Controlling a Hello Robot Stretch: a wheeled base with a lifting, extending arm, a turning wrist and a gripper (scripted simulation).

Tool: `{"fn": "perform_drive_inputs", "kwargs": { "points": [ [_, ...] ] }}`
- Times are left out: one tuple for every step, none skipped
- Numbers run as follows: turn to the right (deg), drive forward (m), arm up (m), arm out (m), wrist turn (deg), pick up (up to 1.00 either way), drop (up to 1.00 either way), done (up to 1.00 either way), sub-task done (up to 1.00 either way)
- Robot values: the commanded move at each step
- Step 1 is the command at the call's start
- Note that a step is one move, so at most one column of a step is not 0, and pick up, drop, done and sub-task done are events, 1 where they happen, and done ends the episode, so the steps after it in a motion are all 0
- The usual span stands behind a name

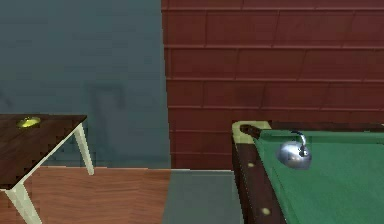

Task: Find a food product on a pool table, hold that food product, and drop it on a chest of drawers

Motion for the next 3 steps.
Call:
{"fn": "perform_drive_inputs", "kwargs": {
  "points": [
    [0.0,0.00,0.00,0.00,0.0,1.00,0.00,0.00,0.00],
    [0.0,0.00,0.10,0.00,0.0,0.00,0.00,0.00,0.00],
    [0.0,0.00,0.32,0.00,0.0,0.00,0.00,0.00,0.00]
  ]
}}
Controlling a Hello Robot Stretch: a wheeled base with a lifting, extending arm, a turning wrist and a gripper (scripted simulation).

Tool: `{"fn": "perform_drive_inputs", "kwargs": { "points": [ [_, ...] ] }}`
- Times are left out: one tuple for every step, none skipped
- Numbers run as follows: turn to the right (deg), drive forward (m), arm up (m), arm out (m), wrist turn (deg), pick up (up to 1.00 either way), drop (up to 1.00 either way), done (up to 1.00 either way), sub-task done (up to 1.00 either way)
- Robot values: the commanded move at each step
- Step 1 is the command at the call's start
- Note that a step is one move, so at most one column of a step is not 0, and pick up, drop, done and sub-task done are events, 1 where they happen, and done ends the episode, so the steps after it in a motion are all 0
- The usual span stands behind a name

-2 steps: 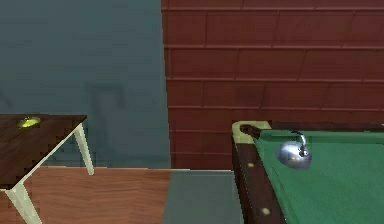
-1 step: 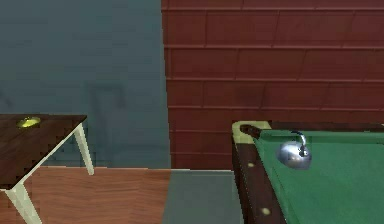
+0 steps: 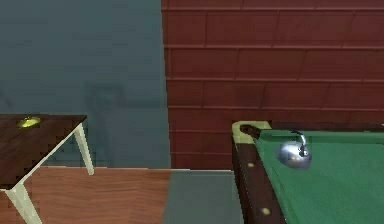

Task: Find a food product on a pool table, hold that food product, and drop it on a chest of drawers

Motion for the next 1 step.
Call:
{"fn": "perform_drive_inputs", "kwargs": {
  "points": [
    [0.0,0.00,0.00,0.00,-45.0,0.00,0.00,0.00,0.00]
  ]
}}
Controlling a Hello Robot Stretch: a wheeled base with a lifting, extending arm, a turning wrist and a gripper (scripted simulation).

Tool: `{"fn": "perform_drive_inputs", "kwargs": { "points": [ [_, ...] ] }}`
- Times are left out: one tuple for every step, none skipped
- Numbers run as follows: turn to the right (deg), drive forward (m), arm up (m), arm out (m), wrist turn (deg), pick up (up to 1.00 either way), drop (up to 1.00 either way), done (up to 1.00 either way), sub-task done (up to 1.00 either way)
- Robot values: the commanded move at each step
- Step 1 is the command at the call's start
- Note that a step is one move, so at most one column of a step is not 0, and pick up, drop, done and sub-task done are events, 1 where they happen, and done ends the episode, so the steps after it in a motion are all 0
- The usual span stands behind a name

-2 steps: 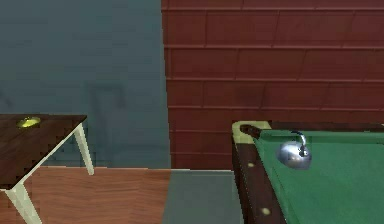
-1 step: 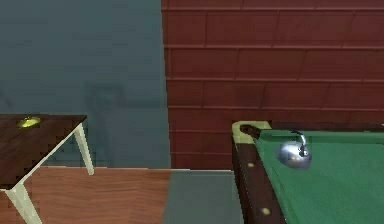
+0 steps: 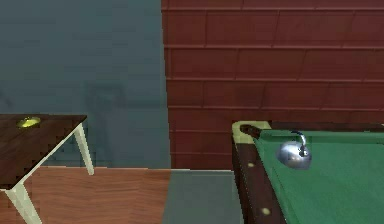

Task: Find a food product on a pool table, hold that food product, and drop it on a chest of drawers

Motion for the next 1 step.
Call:
{"fn": "perform_drive_inputs", "kwargs": {
  "points": [
    [0.0,0.00,0.00,0.00,-45.0,0.00,0.00,0.00,0.00]
  ]
}}
